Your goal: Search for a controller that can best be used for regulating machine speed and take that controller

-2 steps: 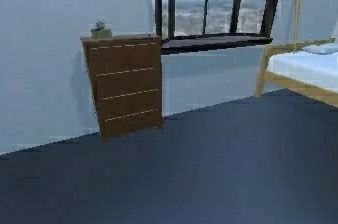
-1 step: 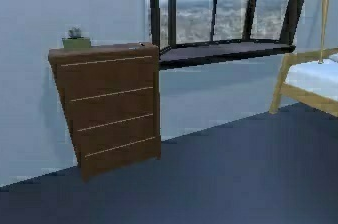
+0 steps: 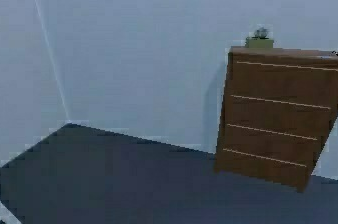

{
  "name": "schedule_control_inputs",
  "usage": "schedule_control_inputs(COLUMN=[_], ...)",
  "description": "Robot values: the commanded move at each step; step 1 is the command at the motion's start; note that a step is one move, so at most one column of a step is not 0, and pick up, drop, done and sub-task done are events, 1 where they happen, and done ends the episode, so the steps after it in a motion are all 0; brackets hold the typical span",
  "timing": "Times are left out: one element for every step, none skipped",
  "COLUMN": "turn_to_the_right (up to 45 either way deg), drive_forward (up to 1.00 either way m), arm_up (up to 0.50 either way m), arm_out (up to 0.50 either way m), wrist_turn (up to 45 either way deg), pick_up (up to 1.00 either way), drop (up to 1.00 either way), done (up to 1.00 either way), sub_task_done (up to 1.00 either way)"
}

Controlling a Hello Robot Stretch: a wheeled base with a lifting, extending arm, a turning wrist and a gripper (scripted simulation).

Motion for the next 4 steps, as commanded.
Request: schedule_control_inputs(turn_to_the_right=[-27.0,0.0,-3.0,0.0], drive_forward=[0.00,1.00,0.00,0.85], arm_up=[0.00,0.00,0.00,0.00], arm_out=[0.00,0.00,0.00,0.00], wrist_turn=[0.0,0.0,0.0,0.0], pick_up=[0.00,0.00,0.00,0.00], drop=[0.00,0.00,0.00,0.00], done=[0.00,0.00,0.00,0.00], sub_task_done=[0.00,0.00,0.00,0.00])
